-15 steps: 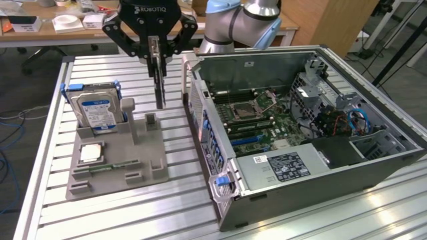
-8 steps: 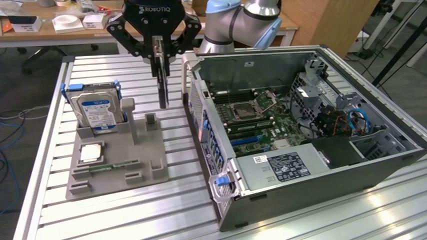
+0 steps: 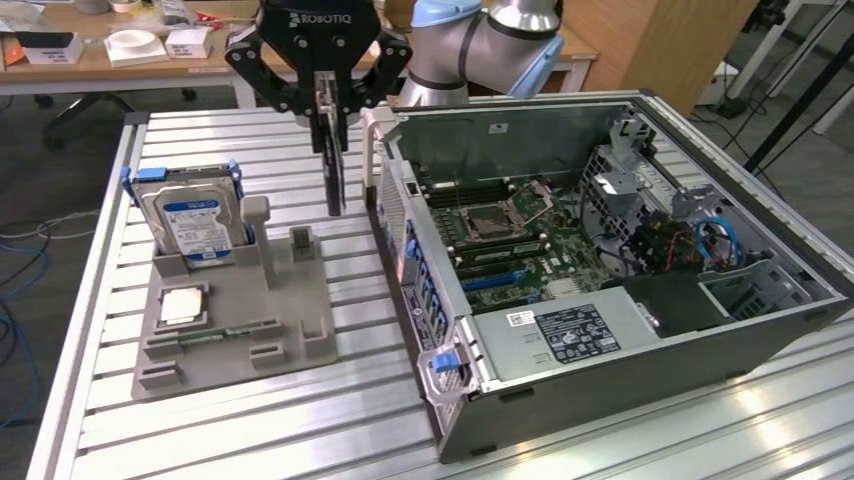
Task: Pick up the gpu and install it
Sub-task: 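Pick up the gpu and move the gpu toward the slot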
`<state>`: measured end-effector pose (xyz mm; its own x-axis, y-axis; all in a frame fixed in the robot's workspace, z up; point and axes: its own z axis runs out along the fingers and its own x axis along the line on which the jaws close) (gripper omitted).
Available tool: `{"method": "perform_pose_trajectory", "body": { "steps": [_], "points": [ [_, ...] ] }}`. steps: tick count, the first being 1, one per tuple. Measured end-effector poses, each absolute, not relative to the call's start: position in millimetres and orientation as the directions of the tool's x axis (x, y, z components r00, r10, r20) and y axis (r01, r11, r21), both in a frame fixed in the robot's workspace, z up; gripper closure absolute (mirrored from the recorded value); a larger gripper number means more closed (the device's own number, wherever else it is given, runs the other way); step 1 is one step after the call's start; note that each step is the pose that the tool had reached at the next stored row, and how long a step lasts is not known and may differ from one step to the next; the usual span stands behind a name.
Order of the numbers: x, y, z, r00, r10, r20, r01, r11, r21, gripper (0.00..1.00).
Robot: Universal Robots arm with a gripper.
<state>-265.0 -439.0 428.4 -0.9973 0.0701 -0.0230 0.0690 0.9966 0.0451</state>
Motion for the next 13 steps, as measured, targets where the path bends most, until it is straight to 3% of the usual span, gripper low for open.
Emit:
{"method": "perform_pose_trajectory", "body": {
  "steps": [13],
  "points": [
    [-254.3,-439.0,428.4,-0.997,0.07,-0.023,0.069,0.997,0.045,0.74]
  ]
}}
